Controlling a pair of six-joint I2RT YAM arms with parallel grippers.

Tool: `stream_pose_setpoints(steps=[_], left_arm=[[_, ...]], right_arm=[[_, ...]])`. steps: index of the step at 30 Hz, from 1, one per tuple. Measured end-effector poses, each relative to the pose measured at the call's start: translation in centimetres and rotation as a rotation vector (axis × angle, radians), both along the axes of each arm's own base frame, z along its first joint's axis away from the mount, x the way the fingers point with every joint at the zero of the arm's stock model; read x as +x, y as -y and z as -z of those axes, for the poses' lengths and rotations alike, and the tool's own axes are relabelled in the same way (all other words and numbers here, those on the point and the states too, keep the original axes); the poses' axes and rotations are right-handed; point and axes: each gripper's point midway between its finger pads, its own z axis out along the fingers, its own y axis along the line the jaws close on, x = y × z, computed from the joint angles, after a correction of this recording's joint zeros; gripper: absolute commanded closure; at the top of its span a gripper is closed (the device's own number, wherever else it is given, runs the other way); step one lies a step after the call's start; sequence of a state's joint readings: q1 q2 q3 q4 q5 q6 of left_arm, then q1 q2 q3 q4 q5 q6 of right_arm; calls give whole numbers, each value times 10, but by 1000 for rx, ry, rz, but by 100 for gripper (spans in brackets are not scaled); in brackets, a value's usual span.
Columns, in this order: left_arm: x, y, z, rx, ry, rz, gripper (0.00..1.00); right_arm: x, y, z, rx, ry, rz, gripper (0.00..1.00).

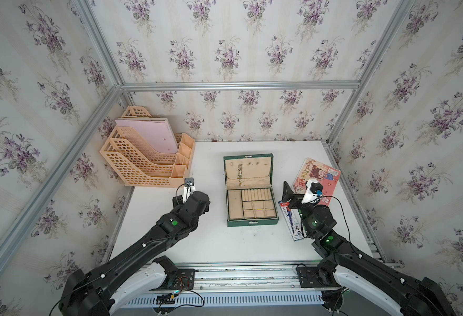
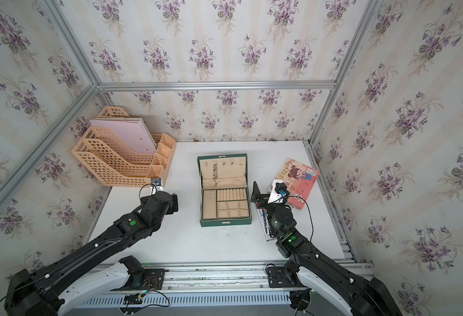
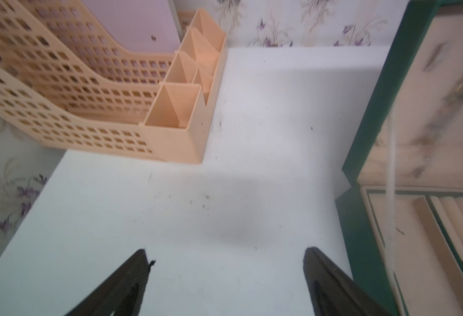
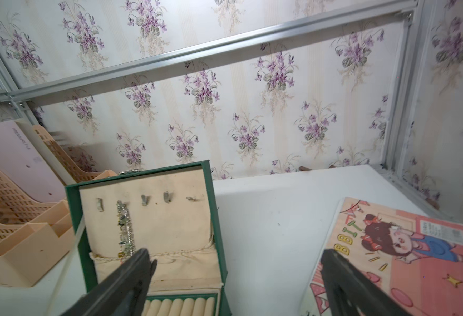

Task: Put jewelry chain into jewelry box
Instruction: Reset both arms

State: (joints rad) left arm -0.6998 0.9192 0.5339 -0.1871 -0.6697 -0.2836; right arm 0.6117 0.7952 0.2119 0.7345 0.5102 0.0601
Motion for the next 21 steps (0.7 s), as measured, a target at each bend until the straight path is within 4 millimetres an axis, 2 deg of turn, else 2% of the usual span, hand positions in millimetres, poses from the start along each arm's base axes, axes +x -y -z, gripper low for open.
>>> stream_pose_setpoints(steps=[3,5,8,11,13,16,21], left_arm=[[13,-1,14,152,65,93,10],[29,-9,4,221,114,106,10],[52,-29,-9,281,174,76,10],[67,-43,1,307,160,64,10],[72,-51,10,302,152,51,10],[76,-66,21,265,148,20,10],[82,-86,42,186,136,-35,10]], right_arm=[[10,27,1,-71,15,92,0],[16,42,10,-115,-2,127,0],[22,64,33,-171,-53,159,0],[21,82,69,-199,-135,196,0],[19,86,88,-210,-168,197,0],[18,92,106,-214,-185,207,0],[28,90,109,-200,-131,201,0]])
